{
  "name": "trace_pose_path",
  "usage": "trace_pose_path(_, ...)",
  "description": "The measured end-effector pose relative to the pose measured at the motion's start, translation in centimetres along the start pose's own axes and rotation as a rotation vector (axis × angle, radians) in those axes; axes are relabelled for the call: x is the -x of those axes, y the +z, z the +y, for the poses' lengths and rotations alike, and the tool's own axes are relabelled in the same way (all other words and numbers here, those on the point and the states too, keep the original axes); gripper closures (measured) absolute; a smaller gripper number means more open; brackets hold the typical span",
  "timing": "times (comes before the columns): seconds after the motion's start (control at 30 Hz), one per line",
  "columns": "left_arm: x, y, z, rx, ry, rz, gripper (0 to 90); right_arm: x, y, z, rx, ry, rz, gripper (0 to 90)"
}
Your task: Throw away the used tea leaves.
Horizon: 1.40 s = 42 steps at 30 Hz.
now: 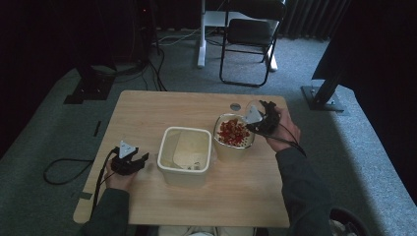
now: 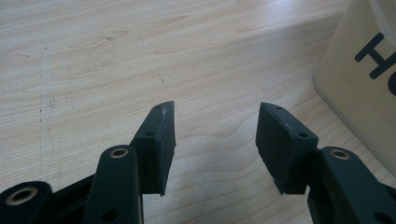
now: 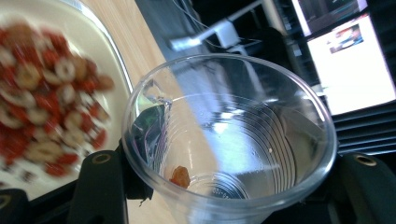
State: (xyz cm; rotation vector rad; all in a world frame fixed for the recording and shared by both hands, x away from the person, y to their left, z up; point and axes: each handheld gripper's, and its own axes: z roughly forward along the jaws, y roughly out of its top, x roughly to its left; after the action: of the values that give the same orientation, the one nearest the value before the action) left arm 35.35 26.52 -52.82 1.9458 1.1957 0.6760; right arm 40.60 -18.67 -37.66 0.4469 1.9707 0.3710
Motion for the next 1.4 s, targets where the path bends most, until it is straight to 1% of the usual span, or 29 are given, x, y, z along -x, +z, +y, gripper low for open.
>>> trace_pose_path(0.03,0.0,0.0,0.0,-0.001,0.001,0.000,48.3,0.4,-0.1,-0.2,0.013,0.052,0.028,37.0)
trace_pose_path(0.07,0.0,0.0,0.0,-0.002,0.001,0.000,48.3,1.2,-0.1,-0.6,0.036,0.153,0.081,37.0)
trace_pose_path(0.13,0.0,0.0,0.0,-0.002,0.002,0.000,48.3,2.0,-0.2,-1.0,0.065,0.263,0.148,37.0)
trace_pose_path(0.17,0.0,0.0,0.0,-0.002,0.002,0.000,48.3,2.0,-0.2,-1.0,0.065,0.263,0.148,37.0)
trace_pose_path(0.27,0.0,0.0,0.0,-0.003,0.000,-0.001,48.3,3.1,-0.1,-1.7,0.094,0.404,0.241,37.0)
trace_pose_path(0.3,0.0,0.0,0.0,-0.002,0.000,-0.001,48.3,3.5,0.1,-2.1,0.104,0.465,0.290,36.9)
trace_pose_path(0.33,0.0,0.0,0.0,-0.002,0.000,-0.001,48.3,3.7,0.1,-2.2,0.109,0.491,0.317,36.9)
trace_pose_path(0.37,0.0,0.0,0.0,-0.002,0.000,-0.001,48.3,3.9,0.2,-2.4,0.112,0.508,0.334,36.9)
trace_pose_path(0.43,0.0,0.0,0.0,-0.002,0.001,-0.001,48.3,3.9,0.2,-2.4,0.112,0.508,0.334,36.9)
trace_pose_path(0.5,0.1,0.0,0.0,-0.002,-0.001,-0.001,48.3,4.1,0.2,-2.6,0.114,0.531,0.362,36.8)
trace_pose_path(0.53,0.1,0.0,0.0,-0.002,-0.001,-0.001,48.4,4.1,0.2,-2.6,0.114,0.531,0.362,36.8)
trace_pose_path(0.57,0.1,0.0,0.0,-0.002,-0.002,-0.002,48.3,4.0,0.3,-2.5,0.111,0.520,0.362,36.4)
trace_pose_path(0.6,0.1,0.0,0.0,-0.003,-0.001,-0.002,48.4,3.9,0.3,-2.4,0.103,0.512,0.351,36.2)
trace_pose_path(0.67,0.1,0.0,0.0,-0.002,-0.001,-0.002,48.3,3.8,0.2,-2.4,0.098,0.507,0.349,36.0)
trace_pose_path(0.73,0.1,0.0,0.0,-0.002,0.000,0.000,48.3,3.4,0.2,-2.3,0.107,0.514,0.347,35.4)
trace_pose_path(0.8,0.1,0.0,0.0,-0.003,0.000,0.000,48.3,3.1,0.1,-2.3,0.115,0.538,0.356,35.2)
trace_pose_path(0.83,0.1,0.0,0.0,-0.003,-0.001,-0.001,48.3,3.1,0.1,-2.3,0.115,0.538,0.356,35.2)
trace_pose_path(0.87,0.1,0.0,0.0,-0.003,0.001,0.001,48.3,3.0,0.0,-2.4,0.124,0.554,0.361,35.2)
trace_pose_path(0.93,0.0,0.0,0.0,-0.003,0.002,0.000,48.3,2.7,-0.2,-2.6,0.143,0.606,0.382,35.2)
trace_pose_path(1.0,0.1,0.1,0.0,-0.004,0.002,-0.001,48.3,2.3,-0.5,-2.7,0.161,0.636,0.400,35.2)
trace_pose_path(1.1,0.1,0.1,0.0,-0.005,0.003,0.000,48.3,1.9,-0.9,-2.7,0.174,0.668,0.420,34.9)
trace_pose_path(1.17,0.1,0.1,0.0,-0.004,0.004,0.000,48.3,1.7,-1.4,-2.8,0.191,0.706,0.435,34.9)
trace_pose_path(1.23,0.1,0.1,0.0,-0.005,0.005,0.000,48.3,1.7,-1.4,-2.8,0.191,0.706,0.435,34.9)
trace_pose_path(1.33,0.1,0.1,0.0,-0.006,0.005,0.000,48.3,1.5,-1.9,-2.6,0.205,0.727,0.437,34.9)
trace_pose_path(1.4,0.1,0.1,0.0,-0.006,0.005,0.000,48.3,1.4,-2.0,-2.5,0.211,0.723,0.435,34.9)
